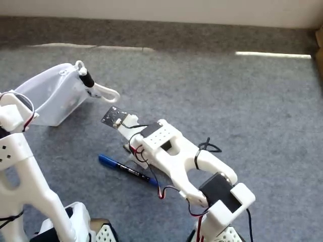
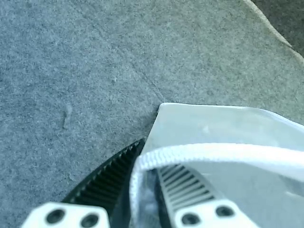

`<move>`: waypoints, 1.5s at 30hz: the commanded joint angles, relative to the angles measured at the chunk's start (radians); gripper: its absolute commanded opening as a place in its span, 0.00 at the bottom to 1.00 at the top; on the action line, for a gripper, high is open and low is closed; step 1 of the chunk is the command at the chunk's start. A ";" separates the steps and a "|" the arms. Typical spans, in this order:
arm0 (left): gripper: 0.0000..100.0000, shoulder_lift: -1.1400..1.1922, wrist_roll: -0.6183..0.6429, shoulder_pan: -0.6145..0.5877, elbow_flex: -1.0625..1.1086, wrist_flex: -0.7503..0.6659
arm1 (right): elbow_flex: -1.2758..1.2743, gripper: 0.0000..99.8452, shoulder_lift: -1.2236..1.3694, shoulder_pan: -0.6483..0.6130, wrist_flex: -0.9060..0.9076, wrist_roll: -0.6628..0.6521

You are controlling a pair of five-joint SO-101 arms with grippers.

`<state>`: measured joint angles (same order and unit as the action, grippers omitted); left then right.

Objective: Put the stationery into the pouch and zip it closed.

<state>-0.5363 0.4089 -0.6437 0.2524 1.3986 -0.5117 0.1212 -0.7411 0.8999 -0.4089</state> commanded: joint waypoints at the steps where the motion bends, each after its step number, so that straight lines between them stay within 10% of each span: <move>1: 0.01 0.002 0.002 -0.021 0.012 -0.017 | 0.067 0.02 0.002 0.042 0.122 0.002; 11: 0.01 0.002 0.002 -0.021 0.012 -0.017 | 0.108 0.13 0.002 0.039 0.200 0.003; 45: 0.01 0.002 0.002 -0.015 0.013 -0.011 | 0.021 0.07 0.010 -0.025 -0.045 0.002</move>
<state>-0.5363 0.4089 -0.6437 0.2524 1.3986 -0.4887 0.1335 -0.7564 0.8784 -0.4104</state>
